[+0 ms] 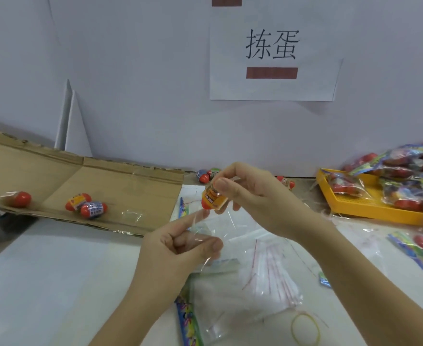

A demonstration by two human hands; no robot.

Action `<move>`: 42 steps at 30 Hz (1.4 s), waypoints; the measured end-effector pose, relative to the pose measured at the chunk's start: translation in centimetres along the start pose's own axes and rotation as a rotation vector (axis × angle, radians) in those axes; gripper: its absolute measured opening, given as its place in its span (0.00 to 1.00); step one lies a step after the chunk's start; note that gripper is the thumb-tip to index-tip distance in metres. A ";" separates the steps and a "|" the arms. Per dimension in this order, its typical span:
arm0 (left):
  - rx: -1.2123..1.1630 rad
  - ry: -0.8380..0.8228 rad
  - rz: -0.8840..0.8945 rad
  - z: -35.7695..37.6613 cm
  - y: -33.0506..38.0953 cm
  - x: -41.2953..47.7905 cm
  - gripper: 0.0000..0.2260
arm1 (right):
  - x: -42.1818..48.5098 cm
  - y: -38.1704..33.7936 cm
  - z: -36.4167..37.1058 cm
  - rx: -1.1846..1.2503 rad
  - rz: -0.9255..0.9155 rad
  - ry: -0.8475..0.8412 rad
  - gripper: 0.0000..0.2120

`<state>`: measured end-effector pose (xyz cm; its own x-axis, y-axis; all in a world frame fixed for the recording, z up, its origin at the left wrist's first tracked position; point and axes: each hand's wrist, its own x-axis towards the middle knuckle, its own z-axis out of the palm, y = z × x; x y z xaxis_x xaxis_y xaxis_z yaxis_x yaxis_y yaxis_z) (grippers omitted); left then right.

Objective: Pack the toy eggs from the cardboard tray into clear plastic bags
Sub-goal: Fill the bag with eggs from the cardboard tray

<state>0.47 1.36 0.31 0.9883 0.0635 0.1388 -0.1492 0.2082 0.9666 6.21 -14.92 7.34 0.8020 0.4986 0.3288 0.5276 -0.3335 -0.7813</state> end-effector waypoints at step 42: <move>0.887 0.105 0.748 -1.0 -0.9 -0.1 0.26 | -1.2 -1.1 3.5 -0.167 0.078 -0.055 0.21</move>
<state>0.47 2.14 -0.80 0.6496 -0.0288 0.7597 -0.5776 -0.6685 0.4685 3.66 -12.33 5.94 0.8284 0.5072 0.2375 0.5069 -0.4986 -0.7032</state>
